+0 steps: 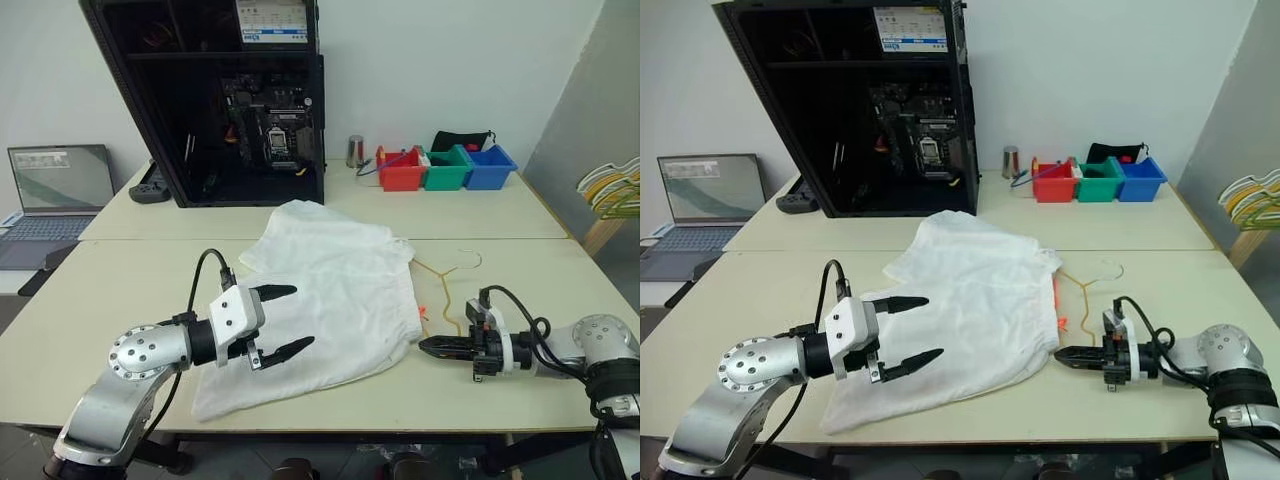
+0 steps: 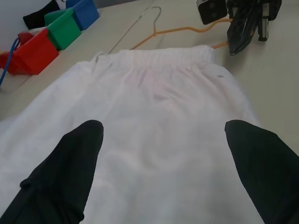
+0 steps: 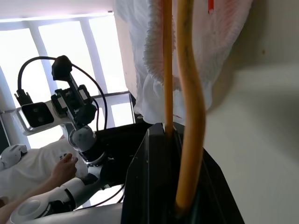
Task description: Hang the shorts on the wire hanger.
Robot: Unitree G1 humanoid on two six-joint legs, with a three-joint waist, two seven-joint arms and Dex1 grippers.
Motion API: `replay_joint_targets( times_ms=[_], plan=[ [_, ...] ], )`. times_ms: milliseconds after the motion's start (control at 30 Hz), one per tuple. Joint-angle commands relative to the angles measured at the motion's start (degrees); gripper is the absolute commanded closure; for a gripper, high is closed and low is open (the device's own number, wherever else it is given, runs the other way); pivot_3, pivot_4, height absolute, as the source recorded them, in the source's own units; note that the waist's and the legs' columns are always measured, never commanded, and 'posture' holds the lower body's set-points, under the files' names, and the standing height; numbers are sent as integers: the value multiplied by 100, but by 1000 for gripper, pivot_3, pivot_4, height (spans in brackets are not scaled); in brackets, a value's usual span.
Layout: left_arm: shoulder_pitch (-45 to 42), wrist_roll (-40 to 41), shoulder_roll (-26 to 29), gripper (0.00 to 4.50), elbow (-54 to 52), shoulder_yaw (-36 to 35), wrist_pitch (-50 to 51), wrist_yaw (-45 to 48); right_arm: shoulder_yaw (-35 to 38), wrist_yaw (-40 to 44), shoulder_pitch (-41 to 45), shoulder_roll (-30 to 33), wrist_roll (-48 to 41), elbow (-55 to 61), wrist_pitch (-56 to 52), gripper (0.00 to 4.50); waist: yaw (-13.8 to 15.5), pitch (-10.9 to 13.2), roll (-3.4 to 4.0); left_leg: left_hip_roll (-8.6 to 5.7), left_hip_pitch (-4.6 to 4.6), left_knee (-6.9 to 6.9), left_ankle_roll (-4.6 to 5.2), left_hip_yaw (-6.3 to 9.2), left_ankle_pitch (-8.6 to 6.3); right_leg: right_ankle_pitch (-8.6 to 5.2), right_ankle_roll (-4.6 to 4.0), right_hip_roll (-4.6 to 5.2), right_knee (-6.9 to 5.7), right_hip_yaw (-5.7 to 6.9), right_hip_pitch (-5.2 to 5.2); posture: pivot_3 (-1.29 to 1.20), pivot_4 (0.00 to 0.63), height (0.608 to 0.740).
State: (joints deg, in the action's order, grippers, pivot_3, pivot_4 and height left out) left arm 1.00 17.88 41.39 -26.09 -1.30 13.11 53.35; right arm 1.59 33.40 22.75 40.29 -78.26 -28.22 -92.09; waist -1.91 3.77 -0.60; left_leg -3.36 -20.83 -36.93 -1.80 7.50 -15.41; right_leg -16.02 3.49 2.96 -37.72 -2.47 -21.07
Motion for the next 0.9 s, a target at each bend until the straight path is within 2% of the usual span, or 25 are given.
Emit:
replay_joint_targets(
  times_ms=[33, 167, 300, 400, 567, 667, 733, 900],
  plan=[
    [-44, 11, 50, 38, -61, -48, -101, 15, -229, -26, -367, 369, -611, 454, -41, 4500, 11, -1, 1, 0, 0, 0, 0, 1, 0, 0, 0, 0, 0, 1, 0, -50, 0, 740],
    [-27, -3, 40, 38, -78, -50, -100, -12, -242, -245, -409, 424, -848, 41, -41, 4500, -8, -6, 7, 3, 5, -3, 1, -6, 1, 0, 5, -1, -2, -2, 3, -50, 0, 740],
    [42, -15, 37, 38, -149, -65, -97, -51, 3, -532, 111, 153, -885, -923, -41, 4500, -34, -9, 9, 11, 11, -2, 13, -15, 8, 5, 14, -9, -2, -3, 3, -39, 1, 740],
    [64, -33, 52, 38, -152, -87, -124, -51, 324, -724, 733, -144, -538, -1618, -41, 4500, -64, -8, 12, 13, 15, -2, 33, -35, 20, 25, 19, -16, -4, -9, 3, -31, 0, 740],
    [74, -97, 59, 38, -161, -41, -209, -27, 680, -668, 1410, -497, 227, -2022, 327, 4500, -62, -10, 14, 13, 12, -2, 49, -42, 30, 39, 18, -28, -3, -10, 1, -34, 0, 740],
    [49, -99, 56, 38, -135, -39, -222, -21, 472, -262, 1285, -473, 696, -1154, 341, 4500, -43, -11, 16, 17, 5, 1, 48, -41, 30, 39, 15, -33, -2, -11, -6, -37, 0, 740],
    [44, -96, 51, 38, -123, -43, -223, -12, 61, 268, 1010, -297, 1124, -39, 745, 4500, -17, -12, 19, 19, -5, 3, 48, -39, 29, 44, 4, -31, -1, -11, -14, -37, 0, 740],
    [-37, -93, 60, 38, -7, -37, -257, 54, -182, 741, 1048, -163, 1998, 1206, 1799, 4500, -28, -10, 24, 20, -8, 4, 46, -32, 28, 38, 14, -28, 3, -22, -23, -65, 0, 740]
  ],
)
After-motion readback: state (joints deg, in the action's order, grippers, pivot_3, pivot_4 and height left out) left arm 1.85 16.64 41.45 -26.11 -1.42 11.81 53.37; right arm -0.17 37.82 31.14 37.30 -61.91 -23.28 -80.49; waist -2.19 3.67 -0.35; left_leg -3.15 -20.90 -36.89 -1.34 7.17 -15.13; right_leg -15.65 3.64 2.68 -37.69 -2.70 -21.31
